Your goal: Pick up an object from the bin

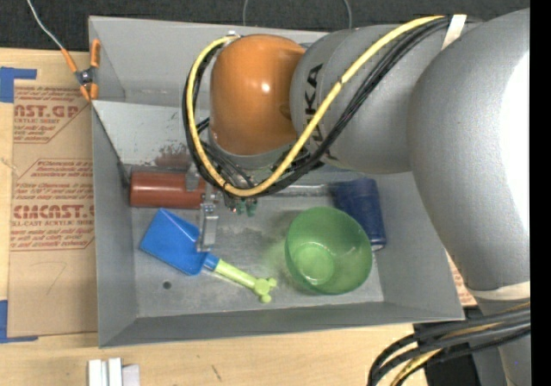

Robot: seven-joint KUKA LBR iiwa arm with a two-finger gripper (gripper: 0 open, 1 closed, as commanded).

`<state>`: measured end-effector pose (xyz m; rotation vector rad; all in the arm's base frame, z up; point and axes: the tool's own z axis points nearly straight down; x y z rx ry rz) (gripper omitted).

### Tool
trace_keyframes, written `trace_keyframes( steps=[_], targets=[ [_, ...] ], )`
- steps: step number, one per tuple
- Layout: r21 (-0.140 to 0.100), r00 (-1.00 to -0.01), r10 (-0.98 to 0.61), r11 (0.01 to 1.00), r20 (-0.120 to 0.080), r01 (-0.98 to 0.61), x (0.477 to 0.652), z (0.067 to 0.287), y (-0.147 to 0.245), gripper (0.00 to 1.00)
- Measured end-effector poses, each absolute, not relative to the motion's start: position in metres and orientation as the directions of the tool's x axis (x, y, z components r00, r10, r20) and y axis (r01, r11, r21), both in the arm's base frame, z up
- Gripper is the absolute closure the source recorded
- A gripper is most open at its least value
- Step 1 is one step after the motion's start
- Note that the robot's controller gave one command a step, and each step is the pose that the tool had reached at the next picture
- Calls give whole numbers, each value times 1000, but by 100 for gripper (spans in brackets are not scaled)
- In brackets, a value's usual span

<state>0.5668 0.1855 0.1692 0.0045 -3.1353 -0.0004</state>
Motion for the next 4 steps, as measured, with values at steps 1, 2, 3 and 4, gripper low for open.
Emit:
trace_keyframes(
  steps=[1, 2, 3, 4],
  targets=[
    [2, -1000, -1, 1000, -1, -1, 569, 174, 184, 0],
    [-1, -998, 64, 998, 13, 64, 520, 66, 185, 0],
    [3, -998, 70, 998, -2, 70, 519, 117, 191, 0],
    [0, -998, 64, 998, 12, 64, 520, 65, 185, 0]
  ],
)
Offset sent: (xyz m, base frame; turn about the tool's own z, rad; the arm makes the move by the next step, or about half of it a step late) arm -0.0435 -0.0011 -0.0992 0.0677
